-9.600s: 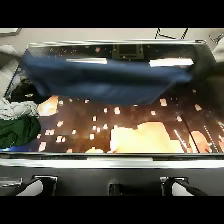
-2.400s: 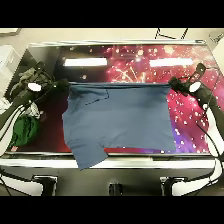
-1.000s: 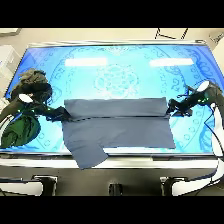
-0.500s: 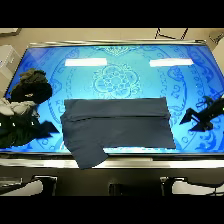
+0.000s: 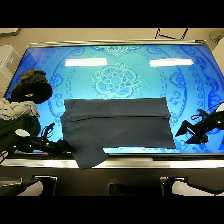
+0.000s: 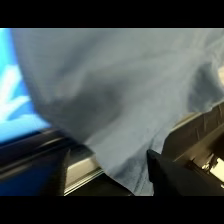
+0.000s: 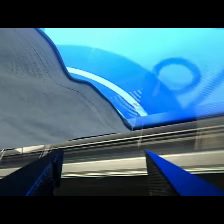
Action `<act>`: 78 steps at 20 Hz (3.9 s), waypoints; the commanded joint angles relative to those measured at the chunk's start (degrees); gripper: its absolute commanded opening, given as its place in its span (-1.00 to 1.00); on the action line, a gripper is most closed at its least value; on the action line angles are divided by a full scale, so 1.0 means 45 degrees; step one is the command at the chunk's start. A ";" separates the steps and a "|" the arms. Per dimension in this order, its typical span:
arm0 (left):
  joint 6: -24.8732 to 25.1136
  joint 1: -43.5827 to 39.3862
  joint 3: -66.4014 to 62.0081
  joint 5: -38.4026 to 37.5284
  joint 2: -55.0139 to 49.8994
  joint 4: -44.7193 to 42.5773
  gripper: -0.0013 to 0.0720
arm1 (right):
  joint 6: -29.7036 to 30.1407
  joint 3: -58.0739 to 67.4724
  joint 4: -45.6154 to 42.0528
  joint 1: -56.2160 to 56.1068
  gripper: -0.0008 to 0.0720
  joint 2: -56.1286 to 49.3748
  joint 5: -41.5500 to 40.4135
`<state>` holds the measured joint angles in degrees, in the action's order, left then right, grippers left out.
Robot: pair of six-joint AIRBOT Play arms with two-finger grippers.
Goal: Fold the clothes and pants, and hang the long-sleeved shirts on hangers.
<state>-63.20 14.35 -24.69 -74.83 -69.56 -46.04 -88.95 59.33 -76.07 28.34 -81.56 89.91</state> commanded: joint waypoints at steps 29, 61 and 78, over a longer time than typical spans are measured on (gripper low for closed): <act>-0.1409 -0.2147 -0.1899 0.1195 0.0729 0.0087 -0.90 | 0.1812 -0.1817 0.1870 0.0005 -0.88 0.0384 -0.1851; -0.3395 -0.1447 -1.4547 -0.1156 -0.6110 -0.0675 0.47 | 0.0631 0.8578 0.4473 -0.0661 0.99 -0.7159 -0.1064; -0.3915 -0.7155 -1.4207 0.3959 -0.6387 -0.0622 -0.89 | 0.1156 0.8592 0.7140 -0.3211 -0.87 -0.4192 0.0058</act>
<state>-78.78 -11.16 -88.99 -63.33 -94.65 -48.95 -82.32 97.93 -46.50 15.77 -107.79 87.90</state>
